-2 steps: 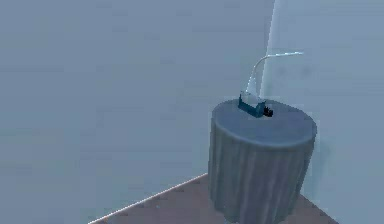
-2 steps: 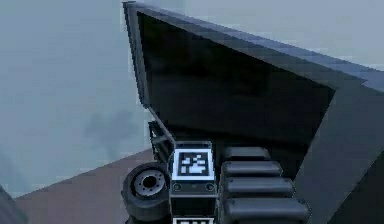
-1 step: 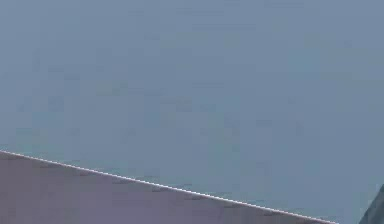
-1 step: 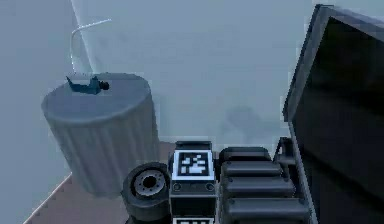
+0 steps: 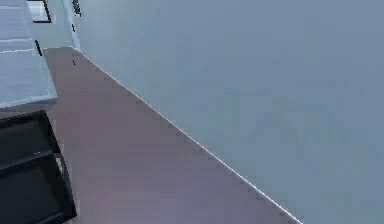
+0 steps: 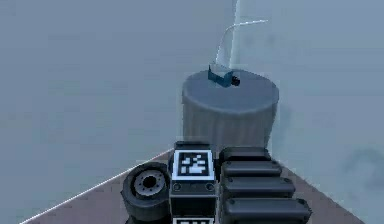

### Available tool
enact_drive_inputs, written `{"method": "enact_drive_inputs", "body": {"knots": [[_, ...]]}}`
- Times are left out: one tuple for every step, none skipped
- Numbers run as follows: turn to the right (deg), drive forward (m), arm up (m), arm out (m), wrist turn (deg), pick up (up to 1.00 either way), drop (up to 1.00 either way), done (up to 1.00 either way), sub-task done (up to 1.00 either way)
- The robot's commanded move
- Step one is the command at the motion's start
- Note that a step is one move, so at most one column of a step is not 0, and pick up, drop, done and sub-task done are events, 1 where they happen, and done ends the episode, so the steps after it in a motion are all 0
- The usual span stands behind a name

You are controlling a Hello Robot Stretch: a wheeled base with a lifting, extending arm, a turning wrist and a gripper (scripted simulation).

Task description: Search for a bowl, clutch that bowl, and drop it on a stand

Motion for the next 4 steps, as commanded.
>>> {"method": "enact_drive_inputs", "body": {"knots": [[-15.0, 0.0, 0.0, 0.0, 0.0, 0.0, 0.0, 0.0, 0.0], [-3.0, 0.0, 0.0, 0.0, 0.0, 0.0, 0.0, 0.0, 0.0], [-45.0, 0.0, 0.0, 0.0, 0.0, 0.0, 0.0, 0.0, 0.0], [-33.0, 0.0, 0.0, 0.0, 0.0, 0.0, 0.0, 0.0, 0.0]]}}
